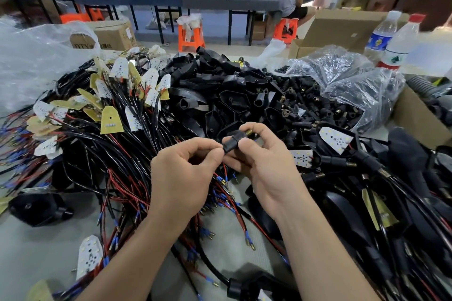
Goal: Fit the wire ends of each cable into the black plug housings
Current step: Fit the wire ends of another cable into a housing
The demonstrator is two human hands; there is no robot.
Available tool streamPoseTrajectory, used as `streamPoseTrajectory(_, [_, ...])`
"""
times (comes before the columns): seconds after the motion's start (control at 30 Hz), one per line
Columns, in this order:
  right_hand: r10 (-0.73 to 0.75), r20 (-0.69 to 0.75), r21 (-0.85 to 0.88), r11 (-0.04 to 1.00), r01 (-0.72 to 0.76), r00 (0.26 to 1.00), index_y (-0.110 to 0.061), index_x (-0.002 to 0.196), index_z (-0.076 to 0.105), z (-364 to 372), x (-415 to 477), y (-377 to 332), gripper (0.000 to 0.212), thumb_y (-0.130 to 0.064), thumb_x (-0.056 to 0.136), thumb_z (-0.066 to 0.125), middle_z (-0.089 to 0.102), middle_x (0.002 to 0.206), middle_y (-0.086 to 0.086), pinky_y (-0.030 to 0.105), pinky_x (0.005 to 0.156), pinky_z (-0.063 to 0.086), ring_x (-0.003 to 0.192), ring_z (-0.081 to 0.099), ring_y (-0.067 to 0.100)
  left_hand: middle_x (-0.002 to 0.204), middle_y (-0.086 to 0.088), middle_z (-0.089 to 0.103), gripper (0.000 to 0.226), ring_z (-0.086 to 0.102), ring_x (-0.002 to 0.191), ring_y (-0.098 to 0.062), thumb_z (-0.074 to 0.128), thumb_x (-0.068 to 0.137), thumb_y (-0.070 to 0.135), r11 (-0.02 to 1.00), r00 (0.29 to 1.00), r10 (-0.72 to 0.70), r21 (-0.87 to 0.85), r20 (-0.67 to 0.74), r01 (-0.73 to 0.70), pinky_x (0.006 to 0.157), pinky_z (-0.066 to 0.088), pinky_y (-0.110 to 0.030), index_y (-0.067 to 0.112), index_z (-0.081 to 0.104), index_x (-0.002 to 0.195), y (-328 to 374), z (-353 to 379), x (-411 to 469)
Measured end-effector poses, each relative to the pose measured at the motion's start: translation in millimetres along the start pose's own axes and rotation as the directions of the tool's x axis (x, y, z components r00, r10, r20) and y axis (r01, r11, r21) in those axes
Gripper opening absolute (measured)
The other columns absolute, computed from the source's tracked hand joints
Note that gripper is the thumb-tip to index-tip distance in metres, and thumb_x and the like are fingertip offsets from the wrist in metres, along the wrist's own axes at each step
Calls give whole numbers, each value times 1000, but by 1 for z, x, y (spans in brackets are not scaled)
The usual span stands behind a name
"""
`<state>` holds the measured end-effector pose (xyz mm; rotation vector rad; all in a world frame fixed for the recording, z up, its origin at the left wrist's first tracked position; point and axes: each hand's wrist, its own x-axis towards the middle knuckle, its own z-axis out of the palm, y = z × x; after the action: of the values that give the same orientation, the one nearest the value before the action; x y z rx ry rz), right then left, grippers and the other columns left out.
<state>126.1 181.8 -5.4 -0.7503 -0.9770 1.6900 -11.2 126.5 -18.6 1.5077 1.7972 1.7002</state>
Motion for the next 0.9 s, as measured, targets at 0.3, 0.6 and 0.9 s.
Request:
streamPoseTrajectory(0.3, [28,-111,273,962,3,993,-7,108,60,-5,3,-6,21,8,101,48,75,86,16,32,71,62,83,74,28,133,33,58,15,36,131,17,83,78,34,971,990,-32,240,135,-2,100,13,2,43,75,69,-7,-10,8])
streamPoseTrajectory(0.6, [-10,-11,-147,989,8,1000,-11,99,67,-2,-3,-1,25,9,97,52,76,94,22,25,68,57,76,68,21,106,34,68,22,49,119,13,92,71,29,979,995,12,202,99,-32,102,29,-6,45,77,74,-7,-7,6])
streamPoseTrajectory(0.9, [-123,-45,-282,954,106,991,-15,80,80,2,-3,1,30,-11,100,58,77,78,9,25,61,56,65,70,18,100,34,69,25,54,116,11,89,76,24,984,994,-18,177,110,-2,97,34,-2,37,81,95,-8,-6,4])
